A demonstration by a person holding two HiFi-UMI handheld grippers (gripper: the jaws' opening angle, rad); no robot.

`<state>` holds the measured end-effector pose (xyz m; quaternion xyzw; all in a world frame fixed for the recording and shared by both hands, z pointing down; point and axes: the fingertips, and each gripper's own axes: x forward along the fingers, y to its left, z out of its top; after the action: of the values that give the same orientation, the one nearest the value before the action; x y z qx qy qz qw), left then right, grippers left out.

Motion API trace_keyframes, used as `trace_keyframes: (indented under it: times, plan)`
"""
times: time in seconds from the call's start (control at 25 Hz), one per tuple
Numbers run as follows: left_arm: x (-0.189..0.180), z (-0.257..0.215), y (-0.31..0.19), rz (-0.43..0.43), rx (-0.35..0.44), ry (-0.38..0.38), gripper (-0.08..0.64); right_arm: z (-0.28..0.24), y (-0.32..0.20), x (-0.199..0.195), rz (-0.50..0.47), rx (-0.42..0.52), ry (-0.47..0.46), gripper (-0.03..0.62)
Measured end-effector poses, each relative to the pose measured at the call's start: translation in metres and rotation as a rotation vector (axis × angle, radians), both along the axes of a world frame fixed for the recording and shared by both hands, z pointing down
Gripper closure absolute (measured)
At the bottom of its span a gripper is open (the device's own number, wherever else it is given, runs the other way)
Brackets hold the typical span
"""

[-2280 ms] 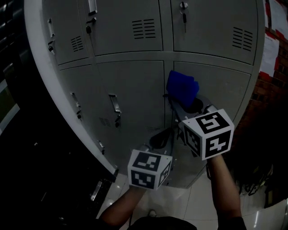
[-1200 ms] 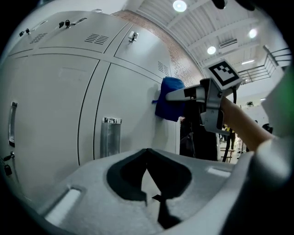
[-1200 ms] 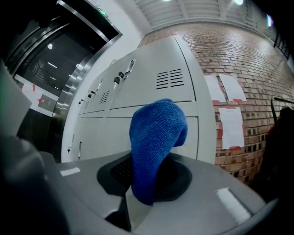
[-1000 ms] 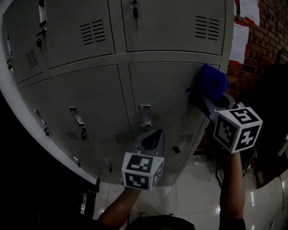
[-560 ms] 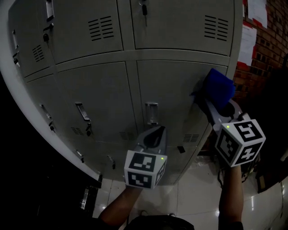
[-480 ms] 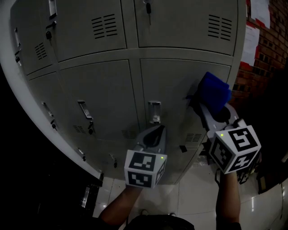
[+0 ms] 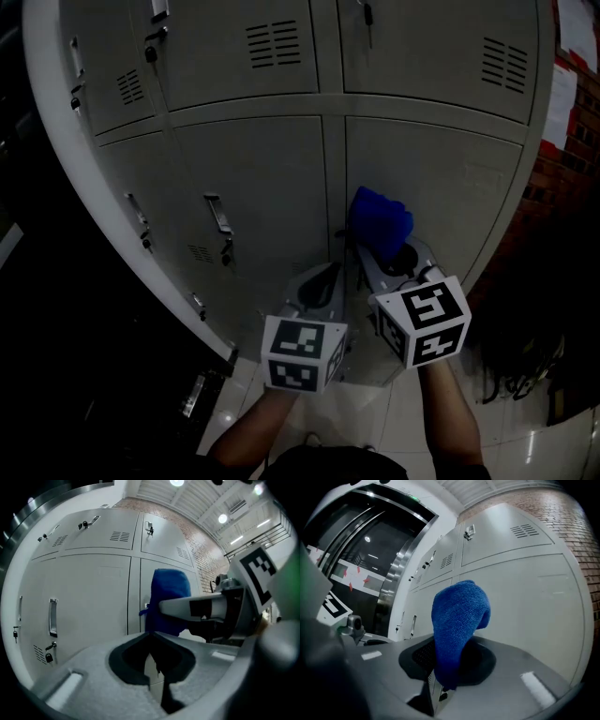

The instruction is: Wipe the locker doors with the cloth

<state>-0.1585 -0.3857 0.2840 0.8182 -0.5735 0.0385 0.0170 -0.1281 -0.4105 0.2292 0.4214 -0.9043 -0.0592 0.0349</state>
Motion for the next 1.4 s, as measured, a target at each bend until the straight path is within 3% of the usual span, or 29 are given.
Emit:
trace_keyframes:
  times: [0.2, 0.44, 0.96, 1.4]
  plan:
    - [-0.01, -0.004, 0.005, -0.018, 0.011, -0.012, 0.557, 0.018, -0.01, -0.018, -0.02, -0.041, 0.017, 0.512]
    - [0.002, -0.005, 0.005, 0.002, 0.016, -0.01, 0.557, 0.022, -0.016, 0.0, 0.022, -0.058, 0.012, 0.512]
    - [0.067, -0.006, -0.003, 0.13, 0.019, 0.006, 0.557, 0.025, -0.017, 0.108, 0.215, -0.073, -0.02, 0.512]
    - [0.091, 0.004, -0.003, 0.159, -0.003, 0.014, 0.557, 0.035, -0.018, 0.182, 0.352, -0.095, -0.037, 0.511]
